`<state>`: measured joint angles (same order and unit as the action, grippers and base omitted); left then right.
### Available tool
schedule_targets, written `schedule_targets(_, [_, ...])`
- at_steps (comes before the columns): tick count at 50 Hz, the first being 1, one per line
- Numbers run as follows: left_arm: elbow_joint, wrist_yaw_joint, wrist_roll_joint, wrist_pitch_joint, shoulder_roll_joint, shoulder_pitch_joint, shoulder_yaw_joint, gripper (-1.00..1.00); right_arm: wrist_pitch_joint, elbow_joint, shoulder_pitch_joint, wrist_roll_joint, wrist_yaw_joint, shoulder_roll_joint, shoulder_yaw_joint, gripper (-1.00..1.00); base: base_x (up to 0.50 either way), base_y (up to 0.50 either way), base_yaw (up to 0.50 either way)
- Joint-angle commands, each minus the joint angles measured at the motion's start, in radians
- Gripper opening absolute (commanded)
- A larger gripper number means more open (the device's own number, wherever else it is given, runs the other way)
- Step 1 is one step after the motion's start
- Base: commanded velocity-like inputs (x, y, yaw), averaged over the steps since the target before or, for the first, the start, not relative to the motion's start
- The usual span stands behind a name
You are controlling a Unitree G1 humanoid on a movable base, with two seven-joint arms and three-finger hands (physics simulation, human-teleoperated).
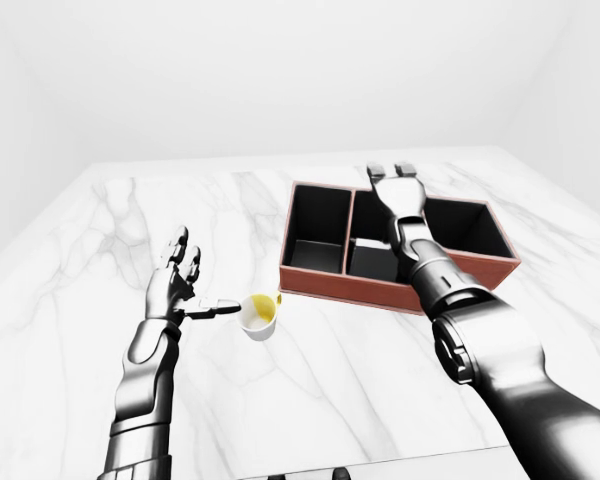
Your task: Pick up the book and place it in the caddy.
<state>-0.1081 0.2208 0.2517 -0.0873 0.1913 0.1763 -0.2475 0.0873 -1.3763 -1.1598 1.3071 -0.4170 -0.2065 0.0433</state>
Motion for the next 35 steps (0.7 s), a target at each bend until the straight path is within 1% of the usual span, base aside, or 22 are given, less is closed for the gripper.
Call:
schedule_targets(1, [-0.002,0.001,0.001,0.000,-0.001,-0.003,0.000,1.00,0.000,0.005,-0.012,0.007,-0.023,0.008,0.005,1.00,0.00,0.00,0.00])
schedule_targets(17, [-0.002,-0.004,0.002,0.000,-0.001,-0.002,0.000,1.00,0.000,0.039,-0.040,-0.016,0.004,0.044,0.027,1.00,0.00,0.00,0.00])
schedule_targets(24, [0.018,-0.006,0.001,0.000,-0.003,-0.010,0.000,1.00,0.000,0.118,-0.025,-0.055,0.039,0.050,0.040,1.00,0.00,0.00,0.00])
schedule_targets(29, [0.031,-0.008,0.000,0.000,-0.005,-0.013,0.001,1.00,0.000,0.258,0.029,-0.060,0.097,0.039,0.047,1.00,0.00,0.00,0.00])
schedule_targets(30, [0.034,-0.008,0.000,0.000,-0.006,-0.014,0.001,1.00,0.000,0.311,0.053,-0.059,0.121,0.037,0.046,1.00,0.00,0.00,0.00])
schedule_targets(31, [0.040,-0.009,-0.001,0.000,-0.006,-0.015,0.002,1.00,0.000,0.411,0.099,-0.052,0.168,0.031,0.048,1.00,0.00,0.00,0.00])
schedule_targets(35, [0.051,-0.011,-0.004,0.000,-0.009,-0.018,0.002,1.00,0.000,0.705,0.245,-0.012,0.301,0.026,0.031,1.00,0.00,0.00,0.00])
